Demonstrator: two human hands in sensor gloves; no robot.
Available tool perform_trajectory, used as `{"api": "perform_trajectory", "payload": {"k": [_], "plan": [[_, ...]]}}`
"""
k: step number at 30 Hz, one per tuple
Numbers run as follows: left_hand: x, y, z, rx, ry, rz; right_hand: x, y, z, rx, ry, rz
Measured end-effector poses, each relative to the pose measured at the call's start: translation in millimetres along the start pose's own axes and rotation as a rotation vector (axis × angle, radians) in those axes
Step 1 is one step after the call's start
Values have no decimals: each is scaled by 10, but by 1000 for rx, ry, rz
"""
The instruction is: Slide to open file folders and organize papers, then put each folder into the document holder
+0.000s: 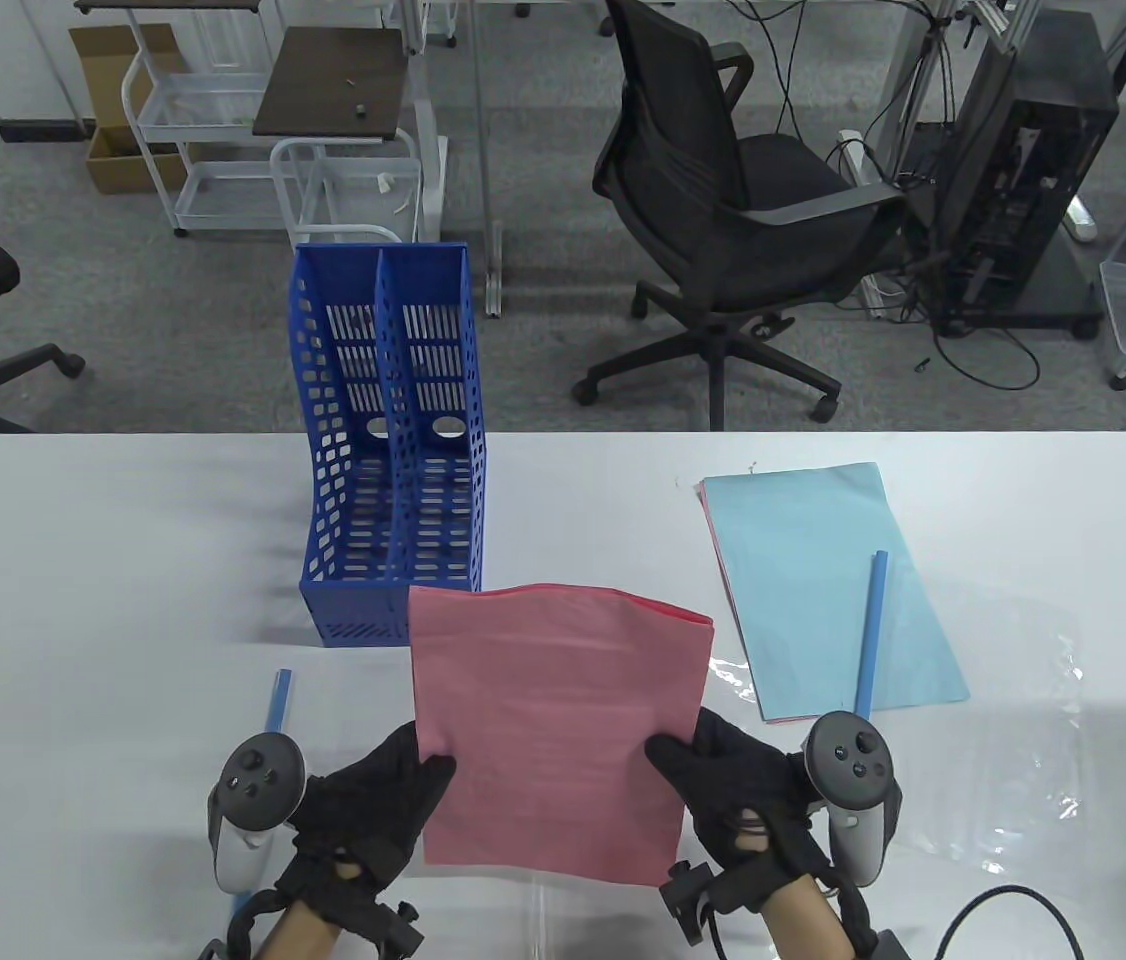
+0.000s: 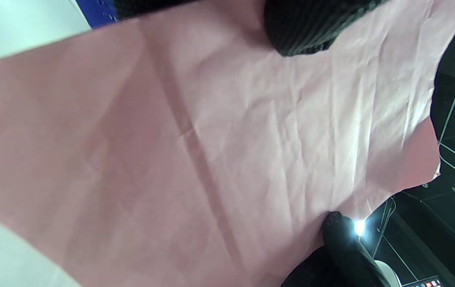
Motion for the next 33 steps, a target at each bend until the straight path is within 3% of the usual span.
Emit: {"api": "perform_trajectory", "payload": {"k": [5,8,16,23,33], "plan": [[158,-22,55,-70,34,64,143,1,58,-85,128,33],[220,-32,48,-74,-73,73,216,-45,188,-151,87,-15],[125,12,-73,-41,-442,-80,387,-145,673,-406,189,-129],[-10,56,-155,-71,-744,-220,405,-149,883,-541,232,-183],[-115,54,-94,-194,-776,-240,386,-144,856,-602,473,-180]]}}
Point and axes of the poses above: the tracker on the back of each hand, its own z axis roughly to the little-finger side, its own y axis roughly from the fingertips to the wrist, x = y × z, the point moved 2 cm from there along -y, roughly from the wrist to the fingertips, and after that the axes turned 14 degrees about y, right-handed, at the moved point
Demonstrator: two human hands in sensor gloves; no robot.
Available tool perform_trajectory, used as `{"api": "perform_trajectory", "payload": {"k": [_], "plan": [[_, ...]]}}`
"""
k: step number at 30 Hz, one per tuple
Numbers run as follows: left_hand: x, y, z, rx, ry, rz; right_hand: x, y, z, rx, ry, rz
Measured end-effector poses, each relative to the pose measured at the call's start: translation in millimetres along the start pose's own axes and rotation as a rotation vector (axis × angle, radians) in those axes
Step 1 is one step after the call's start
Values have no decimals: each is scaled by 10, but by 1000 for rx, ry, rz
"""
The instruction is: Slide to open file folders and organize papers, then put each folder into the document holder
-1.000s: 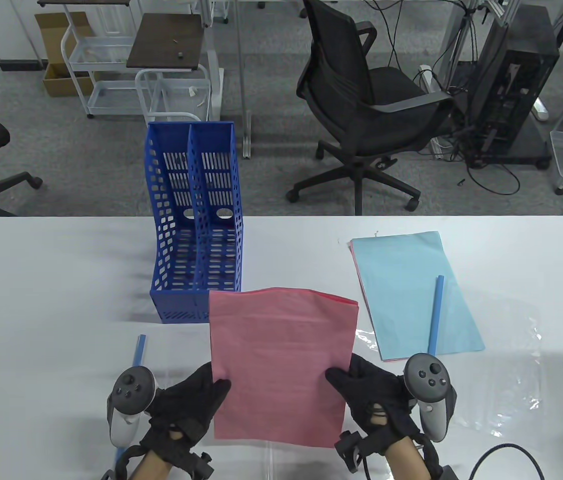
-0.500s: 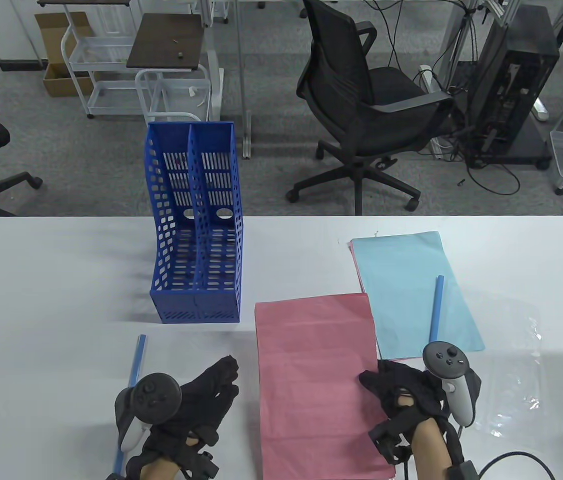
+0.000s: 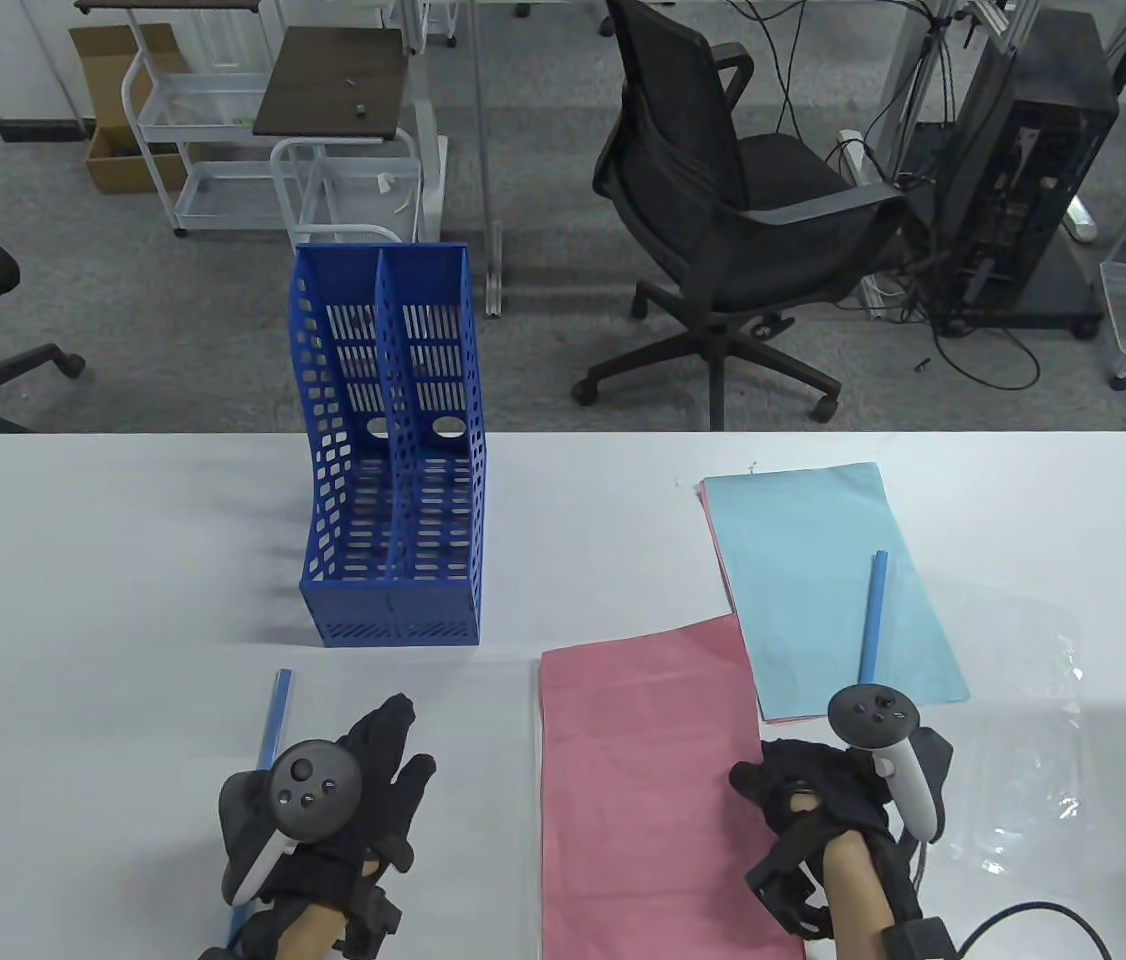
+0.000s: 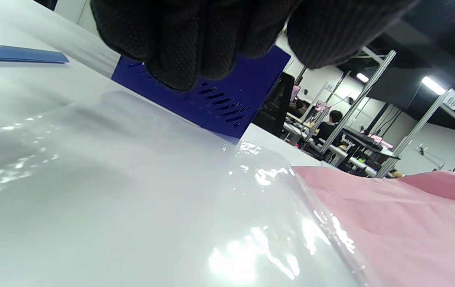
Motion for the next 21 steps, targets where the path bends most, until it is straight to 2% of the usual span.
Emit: {"api": "perform_trajectory", "payload": {"k": [4,6,7,9,13,16,21], "plan": [[17,-6,21,-57,-44,31,60,111,-98,-19,190,80],[30,-13,35,-88,-62,61,103,236,-206,-66,351,186],[42,-19,49,-109,-76,83,117,305,-283,-89,454,288],[64,-27,73,-147,-103,108,82,358,-383,-77,561,354],[110,-32,108,-237,-218,151,-167,331,-547,-6,685,289],[150,-36,116,-275,-280,175,-300,280,-574,-14,775,239],[234,-49,127,-292,-305,219,-386,258,-601,-38,840,249]]}}
Point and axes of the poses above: the tracker on the back of each hand, its own z axis roughly to the little-finger side, its own y axis roughly from the fingertips to the wrist, x = y × z, the point moved 2 cm from there along -y, roughly from the wrist to the fingertips, and after that the axes turned 14 degrees about y, right-handed, at the moved point
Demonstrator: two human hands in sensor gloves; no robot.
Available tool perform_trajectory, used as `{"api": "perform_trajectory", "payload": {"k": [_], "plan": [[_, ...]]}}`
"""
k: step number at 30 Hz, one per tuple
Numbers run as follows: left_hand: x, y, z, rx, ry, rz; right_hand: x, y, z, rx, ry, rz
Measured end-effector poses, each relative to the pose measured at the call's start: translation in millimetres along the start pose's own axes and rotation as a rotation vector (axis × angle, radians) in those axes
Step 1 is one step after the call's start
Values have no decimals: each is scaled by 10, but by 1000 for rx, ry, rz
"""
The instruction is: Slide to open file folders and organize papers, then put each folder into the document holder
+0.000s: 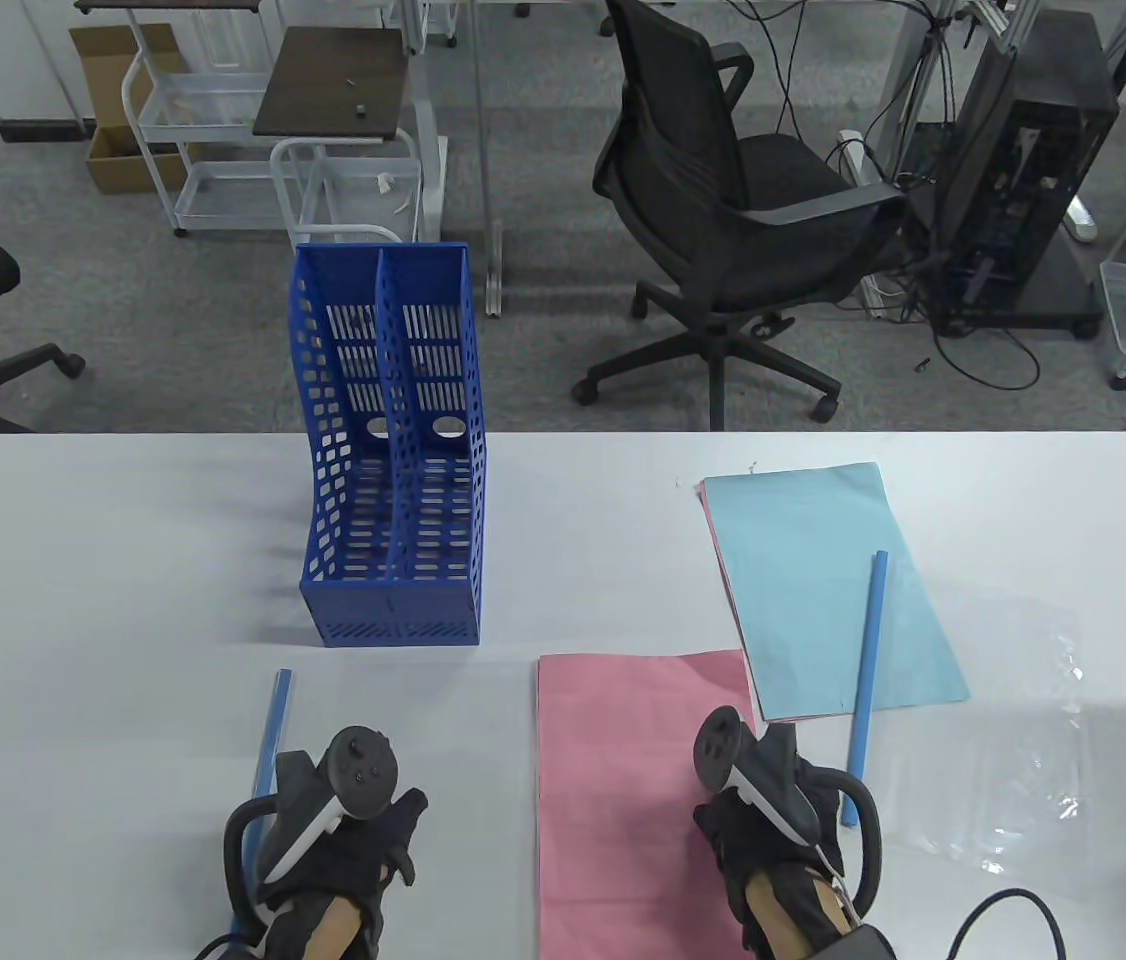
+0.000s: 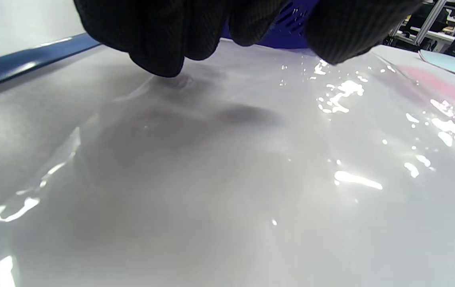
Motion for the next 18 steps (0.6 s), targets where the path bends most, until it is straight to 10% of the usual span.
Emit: {"api": "perform_trajectory", "payload": {"k": [18], "plan": [[86,-38,-45,88,164,132,-1,10,-92,0,75,-5]]}}
Point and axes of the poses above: the tracker on the back of each hand, its own z axis roughly to the little-finger side, its own y axis roughly from the fingertips to the wrist, x = y × z, the point moved 2 cm from there along -y, roughly from the wrist to the fingertips, and after that the axes turned 14 degrees about y, right-handed, at the moved point
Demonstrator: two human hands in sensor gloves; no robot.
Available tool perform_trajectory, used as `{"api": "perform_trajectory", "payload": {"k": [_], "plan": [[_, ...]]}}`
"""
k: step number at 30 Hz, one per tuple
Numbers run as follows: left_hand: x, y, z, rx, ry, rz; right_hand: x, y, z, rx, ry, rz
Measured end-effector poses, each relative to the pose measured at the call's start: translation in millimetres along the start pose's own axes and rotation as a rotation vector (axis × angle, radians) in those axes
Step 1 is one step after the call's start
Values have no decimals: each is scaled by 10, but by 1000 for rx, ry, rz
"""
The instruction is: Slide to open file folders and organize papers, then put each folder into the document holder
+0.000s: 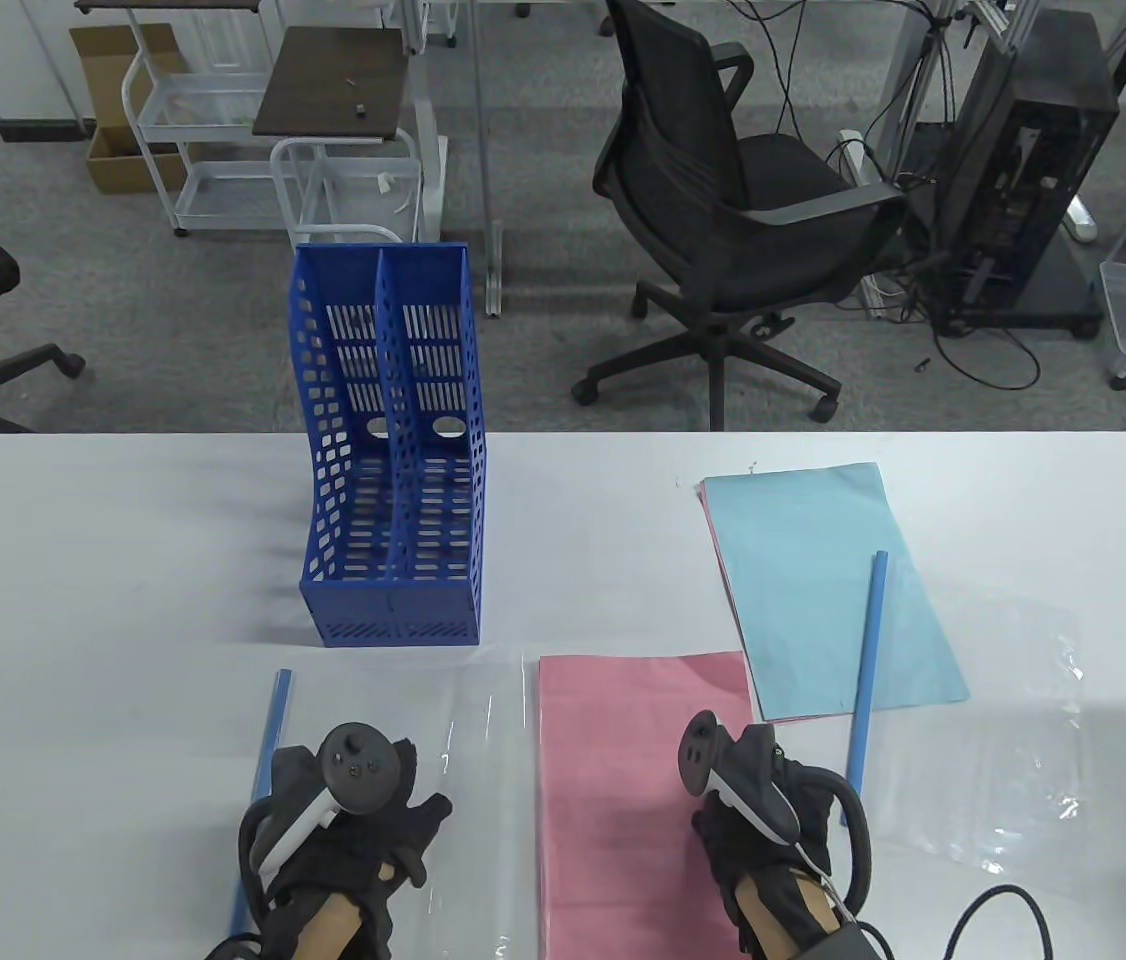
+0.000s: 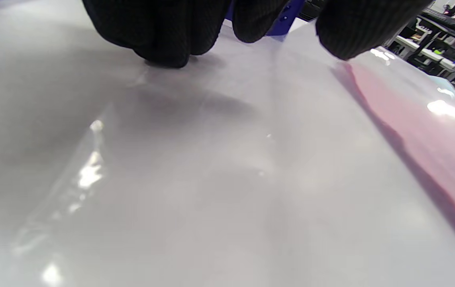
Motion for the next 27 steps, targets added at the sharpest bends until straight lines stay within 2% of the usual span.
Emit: {"api": "perform_trajectory", "payload": {"k": [4,9,10,13,15,16,19,21,23,24,25,27], "plan": [[67,-10,-55,62,83,52,4,-1,-4,3,7,2],[288,-92,-223,181,296,139,3,-5,2,4,8,2],[353,-120,-268,207,320,170,3,-4,1,4,9,2],[529,-190,-427,417,387,287,3,-4,0,5,11,3],[573,-193,-466,458,479,374,3,-3,-2,6,11,3],[570,-189,-475,473,518,380,2,-3,-2,6,11,3],[465,-152,-492,542,648,303,1,-4,-6,8,11,2],[373,-126,-487,546,700,193,0,-4,-7,7,10,2],[322,-118,-470,455,702,87,-1,-4,-7,8,9,3],[325,-123,-471,347,649,42,-1,-4,-8,8,8,2],[338,-130,-484,261,576,17,-1,-4,-8,8,8,2],[399,-171,-598,104,302,-36,-1,-4,-9,8,7,2]]}}
Point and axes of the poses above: the tracker on the back of each hand, its own z axis roughly to the little-finger side, its own y axis roughly from the fingertips to the wrist, x = y × z, the point moved 2 cm from there along -y, roughly from the wrist to the fingertips, and after that the axes turned 14 degrees about y, right-handed, at the moved point
